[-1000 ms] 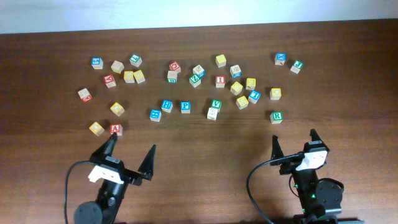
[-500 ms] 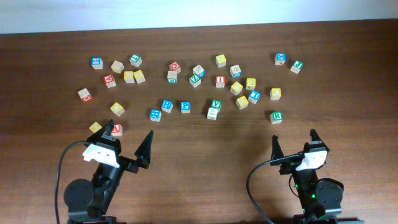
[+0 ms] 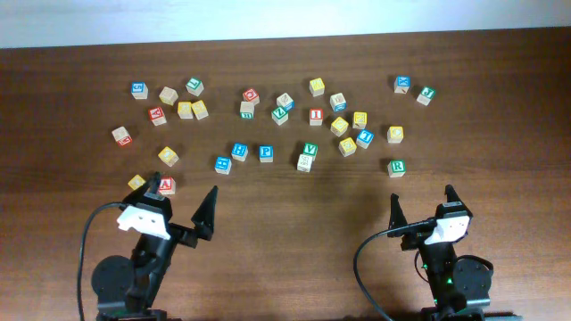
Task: Spell out ICRA
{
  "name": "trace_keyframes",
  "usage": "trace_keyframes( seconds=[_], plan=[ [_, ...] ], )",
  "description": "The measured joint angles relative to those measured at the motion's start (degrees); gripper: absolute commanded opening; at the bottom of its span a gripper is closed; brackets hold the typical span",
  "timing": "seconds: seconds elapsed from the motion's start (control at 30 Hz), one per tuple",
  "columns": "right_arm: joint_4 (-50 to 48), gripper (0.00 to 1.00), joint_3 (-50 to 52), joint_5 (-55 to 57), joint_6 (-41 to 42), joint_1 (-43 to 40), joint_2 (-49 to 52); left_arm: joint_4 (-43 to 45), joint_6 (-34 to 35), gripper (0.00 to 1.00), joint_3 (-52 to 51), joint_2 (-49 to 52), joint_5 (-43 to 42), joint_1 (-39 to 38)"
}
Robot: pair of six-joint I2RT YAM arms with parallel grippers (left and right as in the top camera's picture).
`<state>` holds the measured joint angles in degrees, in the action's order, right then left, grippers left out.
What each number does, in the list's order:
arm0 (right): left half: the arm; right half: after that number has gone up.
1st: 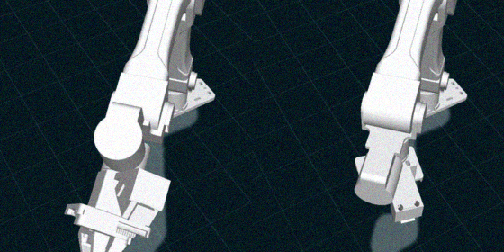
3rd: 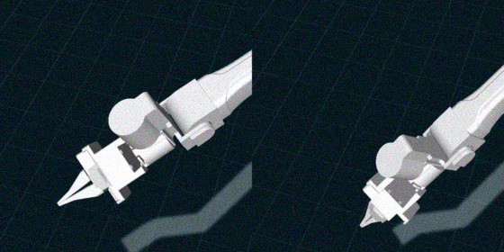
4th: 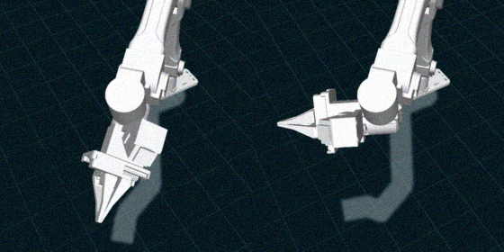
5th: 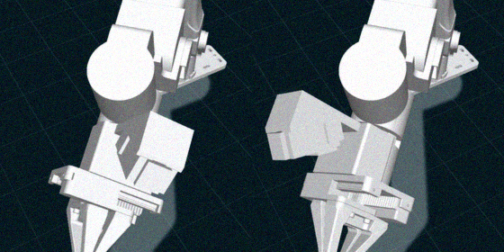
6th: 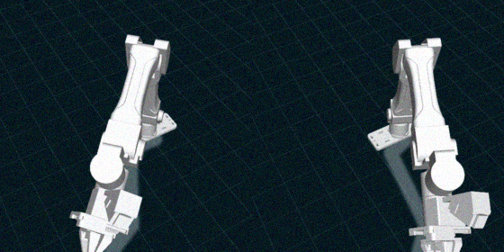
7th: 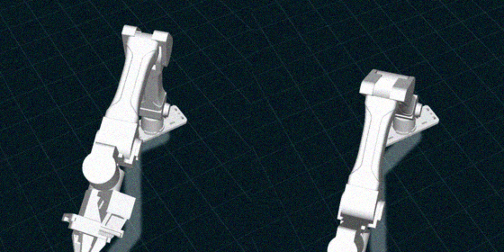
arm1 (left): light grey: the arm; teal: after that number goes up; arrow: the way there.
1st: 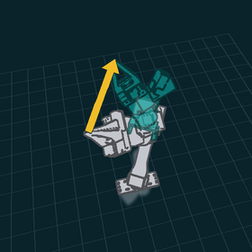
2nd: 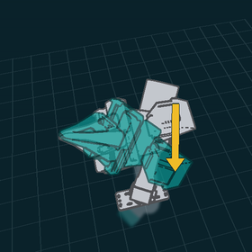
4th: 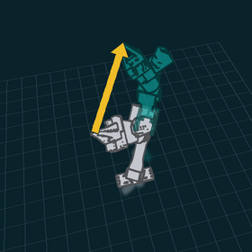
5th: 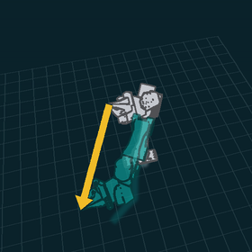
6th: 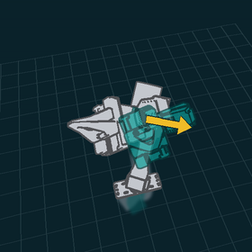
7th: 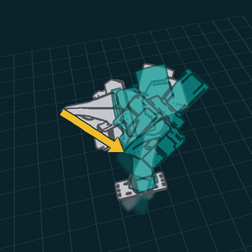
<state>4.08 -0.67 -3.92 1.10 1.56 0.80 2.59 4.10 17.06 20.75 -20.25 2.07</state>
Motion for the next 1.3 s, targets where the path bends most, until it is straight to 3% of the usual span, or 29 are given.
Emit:
trace_keyframes(
  seconds=[0.1, 0.17, 0.27, 0.4, 0.77, 0.83, 0.93, 1.07, 1.13, 1.3],
  plan=[
    [0.0, 0.98, 0.0, 0.0, 0.0, 0.0, 0.0, -2.8, 0.0, 0.99, 1.2, 0.0, 3.9, 0.0],
    [0.0, 0.98, 0.0, 0.0, 0.0, 0.0, 0.0, -10.5, 0.0, 0.99, 4.1, 0.7, 10.6, 0.0],
    [0.0, 0.98, 0.0, 0.0, 0.0, 0.0, 0.0, -16.8, 0.0, 0.99, 9.5, 8.2, 17.6, 0.0],
    [0.0, 0.98, 0.0, 0.0, 0.0, 0.0, 0.1, -16.8, 0.0, 0.99, 14.6, 20.8, 19.2, 0.0],
    [0.0, 0.98, 0.0, 0.0, -0.3, 0.0, 0.1, -18.5, 0.0, 0.99, 16.9, 21.2, 19.3, 0.0],
    [-3.0, 0.98, 0.1, -1.0, 0.2, -0.1, 0.2, -18.7, 0.0, 0.99, 16.9, 21.2, 19.3, 0.0],
    [-11.1, 0.98, 0.1, -16.0, 11.8, -0.1, 0.2, -19.6, 0.0, 0.99, 16.9, 21.1, 19.3, 0.0],
    [-32.9, 0.98, -0.9, -24.6, 21.8, -0.1, 0.1, -21.3, 0.0, 0.99, 17.0, 21.0, 19.3, 0.0],
    [-26.7, 0.98, -7.8, -25.2, 22.2, -0.1, 0.3, -22.2, 0.0, 0.99, 17.1, 21.0, 19.3, 0.0],
    [16.0, 0.98, -41.9, -19.2, 5.4, -0.2, 12.0, -22.1, 0.0, 0.99, 17.2, 21.0, 19.5, 0.0]
  ],
)
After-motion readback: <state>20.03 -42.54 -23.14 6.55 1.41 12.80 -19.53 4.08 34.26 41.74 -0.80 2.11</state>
